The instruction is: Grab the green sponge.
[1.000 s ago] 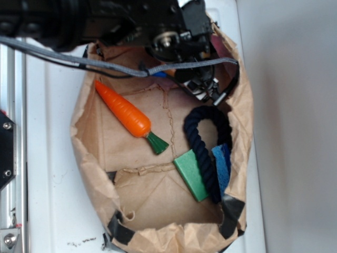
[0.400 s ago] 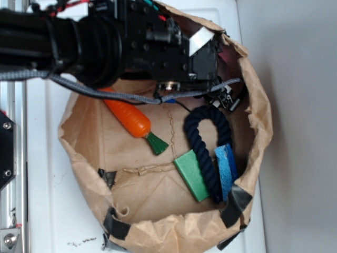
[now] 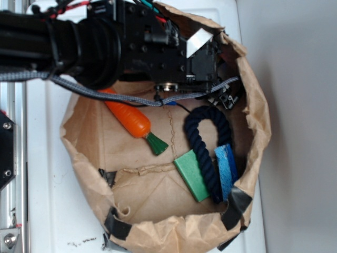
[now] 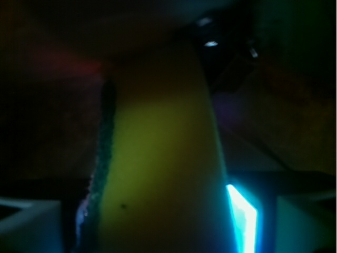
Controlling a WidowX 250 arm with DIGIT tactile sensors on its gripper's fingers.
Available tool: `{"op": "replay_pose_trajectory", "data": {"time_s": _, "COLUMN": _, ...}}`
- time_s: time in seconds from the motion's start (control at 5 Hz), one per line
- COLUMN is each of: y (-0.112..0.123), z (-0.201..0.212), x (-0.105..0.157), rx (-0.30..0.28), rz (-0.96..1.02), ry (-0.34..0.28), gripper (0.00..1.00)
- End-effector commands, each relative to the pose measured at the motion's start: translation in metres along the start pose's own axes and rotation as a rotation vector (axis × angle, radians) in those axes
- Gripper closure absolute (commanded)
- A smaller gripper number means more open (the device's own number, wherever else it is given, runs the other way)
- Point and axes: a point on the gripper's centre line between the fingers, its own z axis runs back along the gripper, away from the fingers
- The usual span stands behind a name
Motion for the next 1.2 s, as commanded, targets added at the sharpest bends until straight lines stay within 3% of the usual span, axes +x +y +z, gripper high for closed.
{"op": "replay_pose_trajectory", "data": {"time_s": 0.0, "y": 0.005, "z": 0.027, "x": 0.009, "rx": -0.039, "rz": -0.018, "ry": 0.01, "gripper": 1.0}}
{"op": "replay_pose_trajectory", "data": {"time_s": 0.2, "y": 0.014, "z": 0.061, "x": 0.009, "rx": -0.049, "rz": -0.09, "ry": 0.09, "gripper": 1.0}}
{"op": "replay_pose_trajectory", "data": {"time_s": 0.6, "y": 0.018, "z": 0.111, "x": 0.006, "rx": -0.029, "rz": -0.435, "ry": 0.352, "gripper": 1.0}}
{"op": "replay_pose_trajectory", "data": {"time_s": 0.8, "y": 0.002, "z": 0.136, "x": -0.005, "rx": 0.036, "rz": -0.563, "ry": 0.393, "gripper": 1.0}}
{"op": "replay_pose_trajectory", "data": {"time_s": 1.0, "y": -0.006, "z": 0.156, "x": -0.019, "rx": 0.066, "rz": -0.636, "ry": 0.386, "gripper": 1.0}}
